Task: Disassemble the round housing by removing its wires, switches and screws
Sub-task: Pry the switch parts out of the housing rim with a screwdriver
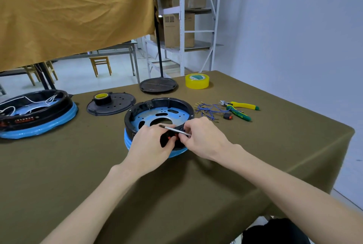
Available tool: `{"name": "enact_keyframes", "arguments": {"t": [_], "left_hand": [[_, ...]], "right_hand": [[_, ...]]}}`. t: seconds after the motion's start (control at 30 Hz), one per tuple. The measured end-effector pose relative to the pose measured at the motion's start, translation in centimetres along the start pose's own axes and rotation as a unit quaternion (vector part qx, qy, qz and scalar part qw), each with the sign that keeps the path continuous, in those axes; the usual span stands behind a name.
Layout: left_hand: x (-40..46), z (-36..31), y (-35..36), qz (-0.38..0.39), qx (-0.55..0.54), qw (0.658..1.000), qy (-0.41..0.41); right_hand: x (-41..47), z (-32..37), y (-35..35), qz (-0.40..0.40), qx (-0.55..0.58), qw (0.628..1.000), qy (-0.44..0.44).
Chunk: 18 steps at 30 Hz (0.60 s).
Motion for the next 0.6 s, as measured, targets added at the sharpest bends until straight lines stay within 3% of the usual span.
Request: {"name": "enact_keyframes", "arguments": {"t": [0.3,0.47,0.6], "left_hand": [[0.0,0.0,0.3,-0.015,0.052,0.998,0.027],[0.0,0.1,0.6,-0.014,0.064,0.997,0.034],[0.3,0.3,0.7,-0.02,0.073,0.997,0.014]], "right_hand": [[1.5,0.4,-0.3,0.025,0.027,0.999,-0.009],[-0.3,-1.4,0.1,-0.001,0.092,0.995,0.042],[-1.5,-4.2,-0.1,0.025,0.031,0.994,0.105]]}}
Point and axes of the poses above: each hand's wrist, its own x-axis towards the middle knuckle, its own y-axis out of the palm, z = x × y, the point moved 8 cm from there along x, towards the middle knuckle, and after that the axes turned 1 degree about -y, right-handed, at the moved point
